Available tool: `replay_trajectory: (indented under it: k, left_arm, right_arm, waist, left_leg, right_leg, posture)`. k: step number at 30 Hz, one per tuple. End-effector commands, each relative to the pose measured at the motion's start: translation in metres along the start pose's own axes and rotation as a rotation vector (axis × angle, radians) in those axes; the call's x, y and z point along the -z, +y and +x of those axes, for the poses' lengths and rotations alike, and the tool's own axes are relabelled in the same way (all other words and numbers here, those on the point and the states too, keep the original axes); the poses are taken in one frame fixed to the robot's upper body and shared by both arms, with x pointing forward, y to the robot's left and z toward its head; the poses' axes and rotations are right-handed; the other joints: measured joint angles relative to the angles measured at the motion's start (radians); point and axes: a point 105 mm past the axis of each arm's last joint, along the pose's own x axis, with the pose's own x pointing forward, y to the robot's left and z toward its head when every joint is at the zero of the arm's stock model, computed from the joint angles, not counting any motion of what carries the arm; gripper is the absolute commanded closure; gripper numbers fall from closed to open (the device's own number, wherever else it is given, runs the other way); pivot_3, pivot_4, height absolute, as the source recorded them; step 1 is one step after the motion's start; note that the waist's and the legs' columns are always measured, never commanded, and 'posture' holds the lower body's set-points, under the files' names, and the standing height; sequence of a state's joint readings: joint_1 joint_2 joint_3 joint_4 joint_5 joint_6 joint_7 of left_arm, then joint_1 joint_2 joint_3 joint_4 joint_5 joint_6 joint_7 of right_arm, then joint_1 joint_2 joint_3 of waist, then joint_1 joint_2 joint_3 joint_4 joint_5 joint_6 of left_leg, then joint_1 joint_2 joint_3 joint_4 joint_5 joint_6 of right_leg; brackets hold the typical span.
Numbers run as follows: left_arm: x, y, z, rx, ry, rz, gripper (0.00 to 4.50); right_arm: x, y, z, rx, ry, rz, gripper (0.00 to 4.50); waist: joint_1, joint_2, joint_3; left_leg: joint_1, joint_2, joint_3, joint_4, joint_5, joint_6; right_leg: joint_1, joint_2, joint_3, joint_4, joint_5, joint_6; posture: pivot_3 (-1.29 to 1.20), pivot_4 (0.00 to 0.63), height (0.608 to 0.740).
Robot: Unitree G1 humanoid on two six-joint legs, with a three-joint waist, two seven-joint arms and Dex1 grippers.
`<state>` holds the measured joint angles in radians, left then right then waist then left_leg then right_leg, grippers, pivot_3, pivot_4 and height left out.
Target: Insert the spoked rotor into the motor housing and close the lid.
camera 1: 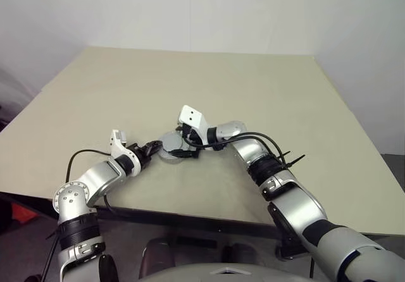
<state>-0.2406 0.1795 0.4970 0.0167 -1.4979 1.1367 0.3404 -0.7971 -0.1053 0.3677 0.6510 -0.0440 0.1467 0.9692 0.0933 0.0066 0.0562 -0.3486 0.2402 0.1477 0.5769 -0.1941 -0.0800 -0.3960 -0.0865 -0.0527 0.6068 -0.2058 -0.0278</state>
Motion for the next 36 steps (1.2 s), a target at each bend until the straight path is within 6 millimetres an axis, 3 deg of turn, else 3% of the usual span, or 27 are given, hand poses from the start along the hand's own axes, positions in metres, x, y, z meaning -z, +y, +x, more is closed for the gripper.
replay_trajectory:
  k: [1,5,7,11,14,17,19,23,29,36]
  left_arm:
    - [-0.001,-0.004,-0.001,0.002,-0.002,0.015,4.36]
    - [-0.003,-0.005,-0.001,0.002,-0.004,0.015,4.36]
    - [-0.004,-0.005,-0.001,0.004,-0.003,0.016,4.36]
    - [-0.003,-0.007,0.0,0.015,0.006,0.019,4.36]
    - [-0.003,-0.01,0.001,0.025,0.012,0.023,4.36]
    - [-0.003,-0.011,0.001,0.032,0.017,0.029,4.36]
    - [-0.003,-0.011,0.0,0.031,0.017,0.032,4.36]
    - [-0.002,-0.009,-0.003,0.025,0.017,0.037,4.36]
    - [-0.002,-0.007,-0.005,0.017,0.011,0.043,4.36]
    - [-0.005,-0.005,-0.008,0.004,-0.005,0.051,4.36]
  right_arm:
    - [-0.016,0.002,-0.007,-0.039,-0.057,0.013,0.02]
    - [-0.049,0.002,-0.019,-0.079,-0.19,0.077,0.02]
    - [-0.067,-0.009,-0.028,-0.044,-0.259,0.152,0.02]
    - [-0.078,-0.032,-0.042,0.051,-0.282,0.306,0.02]
    - [-0.063,-0.041,-0.05,0.074,-0.215,0.467,0.02]
    - [-0.034,-0.045,-0.057,0.109,-0.123,0.639,0.02]
    - [-0.01,-0.042,-0.065,0.113,-0.054,0.788,0.02]
    - [0.016,-0.034,-0.078,0.097,0.036,0.934,0.02]
    - [0.032,-0.019,-0.082,0.065,0.11,1.052,0.02]
    - [0.026,0.013,-0.053,-0.058,0.119,1.126,0.02]
  waist:
    - [0.0,0.0,0.0]
    - [-0.001,-0.001,0.001]
    - [-0.001,-0.001,0.001]
    - [0.0,-0.001,0.001]
    - [0.002,-0.001,0.0]
    - [0.003,-0.001,0.0]
    - [0.004,-0.001,0.0]
    - [0.004,-0.001,0.0]
    - [0.004,-0.001,0.0]
    - [0.002,-0.002,-0.001]
  left_leg:
    - [0.0,0.0,0.0,0.0,0.0,0.0]
    - [-0.001,0.0,0.0,0.0,0.0,0.0]
    - [-0.001,0.0,0.0,0.0,0.0,0.0]
    - [0.0,0.0,0.0,0.0,0.0,0.0]
    - [0.001,0.0,0.0,0.0,0.002,-0.003]
    - [0.0,0.0,0.0,0.0,0.003,-0.005]
    - [-0.001,0.0,0.0,0.0,0.003,-0.005]
    - [-0.001,0.0,0.0,0.0,0.003,-0.006]
    - [0.0,0.0,0.0,0.0,0.004,-0.006]
    - [0.0,0.0,0.0,0.0,0.004,-0.007]
  right_leg:
    - [-0.001,0.0,0.0,0.0,0.0,0.0]
    - [-0.002,0.0,0.0,0.0,0.0,0.0]
    - [-0.003,0.0,0.0,0.0,0.0,0.0]
    - [-0.002,0.0,0.0,0.001,0.0,0.0]
    - [-0.002,0.0,0.0,0.001,0.0,0.0]
    - [-0.002,0.0,0.0,0.0,0.0,0.0]
    - [-0.002,0.0,0.0,0.0,0.0,0.0]
    - [-0.002,0.0,0.0,0.001,0.0,0.0]
    - [-0.002,0.0,0.0,0.002,0.0,0.0]
    - [0.0,0.001,0.001,0.002,0.0,0.0]
  posture:
    - [0.0,0.0,0.74]
    - [0.0,0.0,0.74]
    - [0.0,0.0,0.74]
    - [0.0,0.0,0.74]
    - [0.0,0.0,0.74]
    - [0.0,0.0,0.74]
    - [0.0,0.0,0.74]
    - [0.0,0.0,0.74]
    - [0.0,0.0,0.74]
    - [0.0,0.0,0.74]
